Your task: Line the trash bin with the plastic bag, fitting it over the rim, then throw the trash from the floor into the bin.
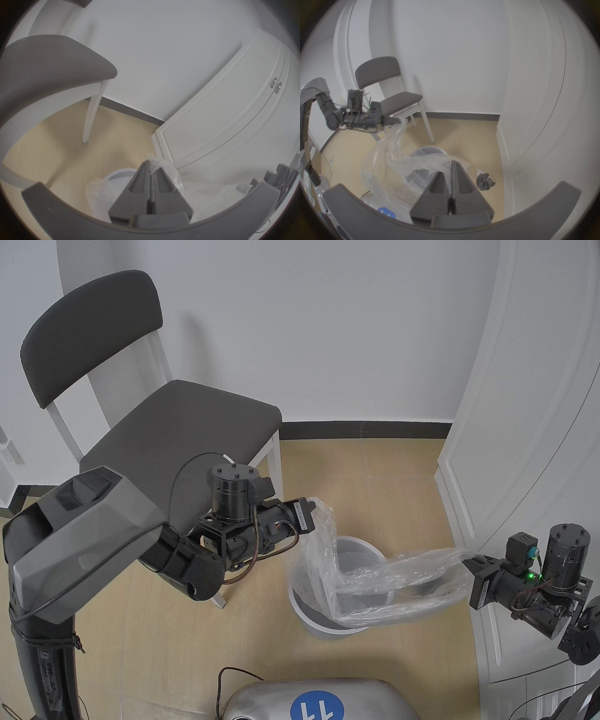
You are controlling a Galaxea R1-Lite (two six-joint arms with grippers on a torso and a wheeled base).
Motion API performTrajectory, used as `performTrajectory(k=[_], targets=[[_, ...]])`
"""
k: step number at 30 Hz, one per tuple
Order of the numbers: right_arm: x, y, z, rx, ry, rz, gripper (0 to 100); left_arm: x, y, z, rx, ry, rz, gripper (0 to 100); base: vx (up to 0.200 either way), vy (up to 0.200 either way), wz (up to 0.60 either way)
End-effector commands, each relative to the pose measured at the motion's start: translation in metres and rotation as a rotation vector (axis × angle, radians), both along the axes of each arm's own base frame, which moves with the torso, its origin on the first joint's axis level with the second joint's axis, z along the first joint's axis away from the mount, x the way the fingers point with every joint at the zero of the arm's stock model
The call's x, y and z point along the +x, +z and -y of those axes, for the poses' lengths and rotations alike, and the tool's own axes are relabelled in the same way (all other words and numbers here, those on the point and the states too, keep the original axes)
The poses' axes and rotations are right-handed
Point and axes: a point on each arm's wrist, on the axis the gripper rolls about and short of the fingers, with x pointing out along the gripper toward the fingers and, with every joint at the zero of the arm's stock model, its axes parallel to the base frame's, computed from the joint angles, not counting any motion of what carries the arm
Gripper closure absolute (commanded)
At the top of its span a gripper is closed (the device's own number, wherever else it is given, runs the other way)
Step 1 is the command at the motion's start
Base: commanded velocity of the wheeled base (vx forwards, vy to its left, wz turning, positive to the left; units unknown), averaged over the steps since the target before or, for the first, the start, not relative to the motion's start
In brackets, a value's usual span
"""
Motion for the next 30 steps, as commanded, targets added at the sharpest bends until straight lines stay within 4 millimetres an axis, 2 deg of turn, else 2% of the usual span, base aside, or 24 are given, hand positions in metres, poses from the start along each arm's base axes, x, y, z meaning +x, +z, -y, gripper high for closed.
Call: performTrajectory(k=[1, 6, 7, 15, 20, 24, 28, 30], targets=[[-0.025, 0.022, 0.01, -0.002, 0.055, 0.043, 100, 0.015, -0.026, 0.027, 0.012, -0.033, -0.021, 100, 0.0, 0.0, 0.0], [-0.033, 0.03, 0.011, -0.003, 0.08, 0.037, 100, 0.019, -0.032, 0.043, 0.025, -0.054, -0.053, 100, 0.0, 0.0, 0.0], [-0.033, 0.03, 0.009, -0.003, 0.086, 0.03, 100, 0.02, -0.038, 0.047, 0.029, -0.06, -0.061, 100, 0.0, 0.0, 0.0], [-0.032, 0.026, 0.005, -0.006, 0.105, 0.015, 100, 0.03, -0.065, 0.052, 0.02, -0.049, -0.105, 100, 0.0, 0.0, 0.0], [-0.036, 0.031, 0.007, 0.001, 0.104, 0.035, 100, 0.037, -0.067, 0.062, 0.004, -0.056, -0.086, 100, 0.0, 0.0, 0.0], [-0.04, 0.035, 0.009, 0.005, 0.105, 0.055, 100, 0.034, -0.066, 0.074, -0.006, -0.082, -0.073, 100, 0.0, 0.0, 0.0], [-0.043, 0.035, 0.008, -0.002, 0.115, 0.053, 100, 0.032, -0.07, 0.08, 0.0, -0.092, -0.084, 100, 0.0, 0.0, 0.0], [-0.048, 0.039, 0.01, -0.005, 0.122, 0.049, 100, 0.034, -0.079, 0.083, 0.006, -0.094, -0.091, 100, 0.0, 0.0, 0.0]])
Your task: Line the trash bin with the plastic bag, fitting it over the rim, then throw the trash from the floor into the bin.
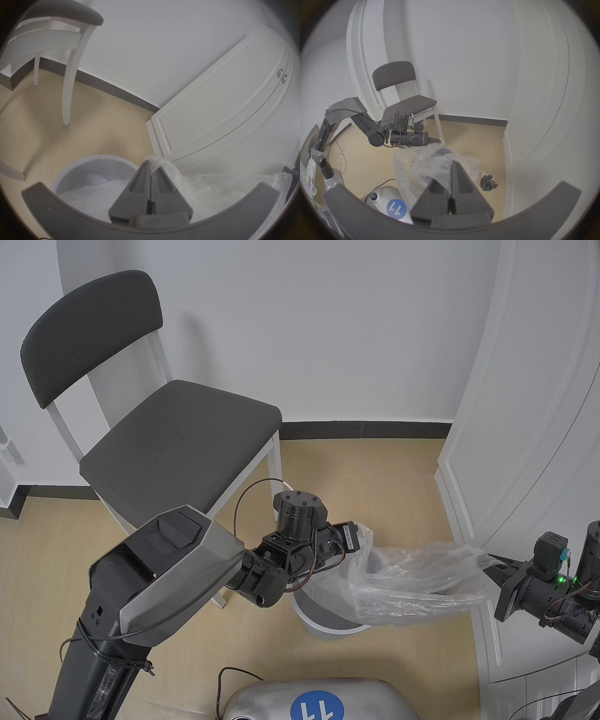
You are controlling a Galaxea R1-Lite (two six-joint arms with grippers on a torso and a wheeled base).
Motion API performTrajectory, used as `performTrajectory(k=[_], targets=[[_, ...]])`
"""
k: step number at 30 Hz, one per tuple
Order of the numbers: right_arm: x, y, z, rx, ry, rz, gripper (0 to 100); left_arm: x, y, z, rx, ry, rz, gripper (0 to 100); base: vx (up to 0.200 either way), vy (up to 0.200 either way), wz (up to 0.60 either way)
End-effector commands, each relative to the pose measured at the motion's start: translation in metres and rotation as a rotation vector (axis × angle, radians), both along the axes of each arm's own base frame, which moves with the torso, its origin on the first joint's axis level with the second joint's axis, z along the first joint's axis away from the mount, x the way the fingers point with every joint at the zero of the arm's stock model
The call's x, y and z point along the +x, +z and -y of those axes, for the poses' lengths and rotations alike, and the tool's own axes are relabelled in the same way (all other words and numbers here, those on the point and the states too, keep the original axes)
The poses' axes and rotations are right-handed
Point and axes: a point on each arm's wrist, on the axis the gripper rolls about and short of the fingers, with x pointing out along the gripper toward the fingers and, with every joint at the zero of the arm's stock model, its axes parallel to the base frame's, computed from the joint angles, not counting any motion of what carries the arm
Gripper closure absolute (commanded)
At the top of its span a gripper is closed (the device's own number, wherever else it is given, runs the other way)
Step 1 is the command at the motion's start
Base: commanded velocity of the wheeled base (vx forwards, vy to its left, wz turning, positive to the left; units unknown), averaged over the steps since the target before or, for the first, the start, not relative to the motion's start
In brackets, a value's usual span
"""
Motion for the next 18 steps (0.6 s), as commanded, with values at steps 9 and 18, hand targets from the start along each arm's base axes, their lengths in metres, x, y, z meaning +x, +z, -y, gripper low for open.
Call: performTrajectory(k=[9, 18], targets=[[-0.006, 0.001, -0.008, -0.009, 0.05, -0.027, 100, 0.013, -0.029, -0.007, 0.003, 0.035, -0.054, 100, 0.0, 0.0, 0.0], [0.0, -0.004, -0.015, -0.004, 0.063, -0.064, 100, 0.029, -0.041, -0.034, 0.016, 0.108, -0.078, 100, 0.0, 0.0, 0.0]])
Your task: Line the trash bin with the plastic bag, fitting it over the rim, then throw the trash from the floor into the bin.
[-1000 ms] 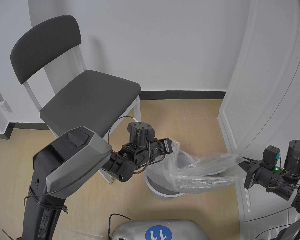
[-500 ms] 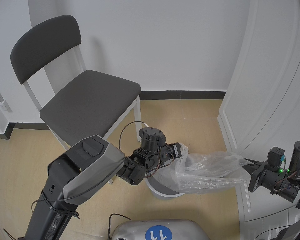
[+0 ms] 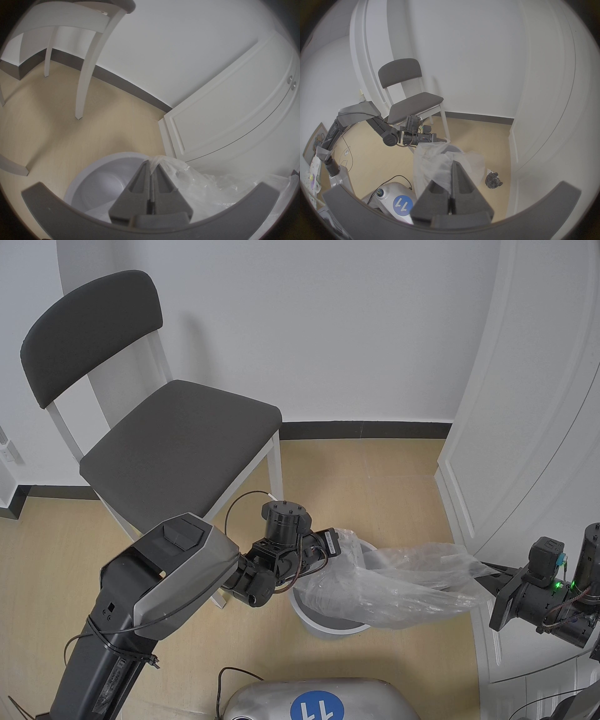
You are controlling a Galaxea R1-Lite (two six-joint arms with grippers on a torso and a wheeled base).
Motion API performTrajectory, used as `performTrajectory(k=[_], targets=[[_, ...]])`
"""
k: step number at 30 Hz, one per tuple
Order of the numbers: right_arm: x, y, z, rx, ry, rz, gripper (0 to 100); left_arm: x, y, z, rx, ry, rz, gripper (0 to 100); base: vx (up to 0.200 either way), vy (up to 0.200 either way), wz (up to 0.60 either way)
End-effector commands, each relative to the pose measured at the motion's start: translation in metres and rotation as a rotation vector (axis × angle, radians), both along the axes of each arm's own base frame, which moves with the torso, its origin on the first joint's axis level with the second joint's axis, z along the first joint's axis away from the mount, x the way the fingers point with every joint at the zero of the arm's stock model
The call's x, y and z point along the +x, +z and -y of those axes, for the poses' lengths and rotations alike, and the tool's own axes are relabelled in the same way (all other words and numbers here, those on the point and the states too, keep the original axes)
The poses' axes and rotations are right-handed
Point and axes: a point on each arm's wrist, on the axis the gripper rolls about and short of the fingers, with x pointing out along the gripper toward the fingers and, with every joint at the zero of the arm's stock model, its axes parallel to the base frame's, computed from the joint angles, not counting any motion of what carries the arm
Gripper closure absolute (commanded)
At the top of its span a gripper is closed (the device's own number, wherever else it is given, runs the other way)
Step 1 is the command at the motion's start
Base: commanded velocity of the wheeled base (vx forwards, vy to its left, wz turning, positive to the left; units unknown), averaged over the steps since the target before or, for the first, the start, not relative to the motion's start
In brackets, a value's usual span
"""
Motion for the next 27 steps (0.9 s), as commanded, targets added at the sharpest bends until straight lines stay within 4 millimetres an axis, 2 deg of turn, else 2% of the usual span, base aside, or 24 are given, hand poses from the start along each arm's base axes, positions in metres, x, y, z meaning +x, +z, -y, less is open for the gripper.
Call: performTrajectory(k=[1, 3, 5, 6, 7, 11, 12, 14, 15, 16, 19, 22, 23, 27], targets=[[0.007, -0.006, -0.007, 0.0, 0.003, -0.04, 100, 0.007, -0.006, -0.015, 0.013, 0.042, -0.013, 100, 0.0, 0.0, 0.0], [0.012, -0.007, -0.01, 0.014, -0.005, -0.058, 100, 0.008, -0.004, -0.027, 0.02, 0.07, -0.015, 100, 0.0, 0.0, 0.0], [0.021, -0.008, -0.013, 0.043, -0.023, -0.083, 100, 0.007, 0.008, -0.036, 0.019, 0.094, -0.006, 100, 0.0, 0.0, 0.0], [0.021, -0.008, -0.013, 0.043, -0.023, -0.083, 100, 0.007, 0.008, -0.036, 0.019, 0.094, -0.006, 100, 0.0, 0.0, 0.0], [0.029, -0.005, -0.018, 0.07, -0.032, -0.088, 100, 0.003, 0.024, -0.047, 0.02, 0.11, 0.006, 100, 0.0, 0.0, 0.0], [0.054, 0.006, -0.03, 0.105, -0.034, -0.068, 100, -0.01, 0.058, -0.062, 0.012, 0.124, 0.026, 100, 0.0, 0.0, 0.0], [0.055, 0.006, -0.031, 0.105, -0.034, -0.068, 100, -0.01, 0.058, -0.062, 0.012, 0.124, 0.026, 100, 0.0, 0.0, 0.0], [0.074, 0.005, -0.042, 0.105, -0.036, -0.076, 100, -0.025, 0.073, -0.07, 0.019, 0.127, 0.027, 100, 0.0, 0.0, 0.0], [0.075, 0.005, -0.043, 0.105, -0.036, -0.078, 100, -0.026, 0.074, -0.069, 0.019, 0.126, 0.027, 100, 0.0, 0.0, 0.0], [0.086, 0.0, -0.051, 0.101, -0.034, -0.088, 100, -0.038, 0.085, -0.075, 0.021, 0.137, 0.035, 100, 0.0, 0.0, 0.0], [0.098, -0.007, -0.061, 0.104, -0.032, -0.115, 100, -0.057, 0.096, -0.083, 0.013, 0.135, 0.053, 100, 0.0, 0.0, 0.0], [0.108, -0.015, -0.077, 0.121, -0.016, -0.144, 100, -0.075, 0.099, -0.091, 0.002, 0.132, 0.072, 100, 0.0, 0.0, 0.0], [0.108, -0.015, -0.077, 0.121, -0.016, -0.144, 100, -0.075, 0.099, -0.091, 0.002, 0.132, 0.072, 100, 0.0, 0.0, 0.0], [0.12, -0.024, -0.102, 0.15, 0.015, -0.171, 100, -0.096, 0.106, -0.096, -0.014, 0.113, 0.114, 100, 0.0, 0.0, 0.0]])
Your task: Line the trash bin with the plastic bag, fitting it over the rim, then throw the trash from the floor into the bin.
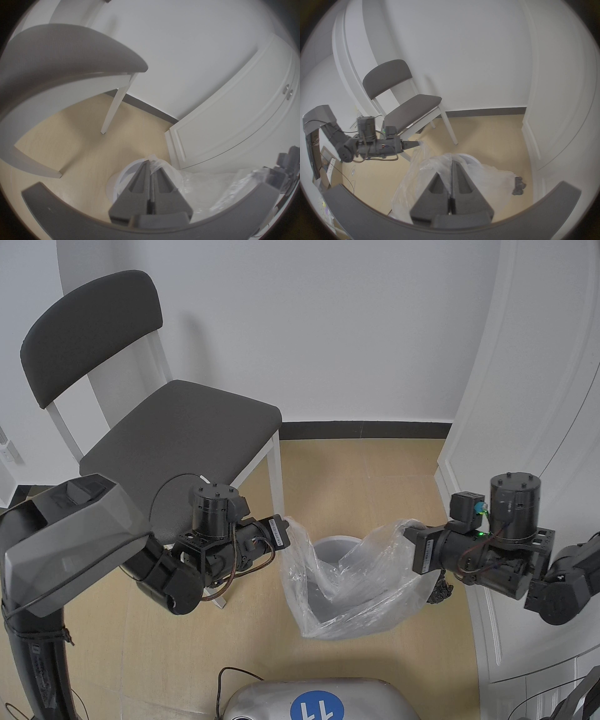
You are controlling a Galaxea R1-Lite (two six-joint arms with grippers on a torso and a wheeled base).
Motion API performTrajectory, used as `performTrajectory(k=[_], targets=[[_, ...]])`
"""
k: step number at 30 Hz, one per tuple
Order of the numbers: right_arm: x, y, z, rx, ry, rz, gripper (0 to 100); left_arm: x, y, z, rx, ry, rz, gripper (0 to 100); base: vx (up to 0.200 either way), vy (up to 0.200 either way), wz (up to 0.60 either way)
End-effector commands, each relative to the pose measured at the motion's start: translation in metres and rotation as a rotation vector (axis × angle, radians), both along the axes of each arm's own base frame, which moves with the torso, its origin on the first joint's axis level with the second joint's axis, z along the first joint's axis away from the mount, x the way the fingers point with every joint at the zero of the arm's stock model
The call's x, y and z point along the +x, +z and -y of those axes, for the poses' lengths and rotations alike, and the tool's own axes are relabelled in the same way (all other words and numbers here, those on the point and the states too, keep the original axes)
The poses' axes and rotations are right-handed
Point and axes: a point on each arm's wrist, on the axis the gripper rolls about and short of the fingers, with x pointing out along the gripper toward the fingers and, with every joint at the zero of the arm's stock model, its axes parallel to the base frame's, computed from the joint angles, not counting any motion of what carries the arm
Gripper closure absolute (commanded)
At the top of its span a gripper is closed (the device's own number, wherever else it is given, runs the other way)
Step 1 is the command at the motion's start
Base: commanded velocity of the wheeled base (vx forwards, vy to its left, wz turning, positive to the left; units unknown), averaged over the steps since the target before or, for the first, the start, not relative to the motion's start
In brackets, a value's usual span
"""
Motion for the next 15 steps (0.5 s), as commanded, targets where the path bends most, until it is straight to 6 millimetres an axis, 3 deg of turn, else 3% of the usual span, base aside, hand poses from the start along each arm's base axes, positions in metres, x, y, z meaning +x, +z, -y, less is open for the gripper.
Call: performTrajectory(k=[1, 8, 15], targets=[[0.023, -0.025, -0.035, 0.002, 0.04, -0.066, 100, -0.03, 0.033, -0.01, -0.036, -0.014, 0.079, 100, 0.0, 0.0, 0.0], [0.044, -0.037, -0.06, 0.053, 0.041, -0.094, 100, -0.049, 0.056, -0.019, -0.062, -0.018, 0.122, 100, 0.0, 0.0, 0.0], [0.053, -0.042, -0.064, 0.065, 0.035, -0.1, 100, -0.07, 0.081, -0.024, -0.088, -0.041, 0.166, 100, 0.0, 0.0, 0.0]])
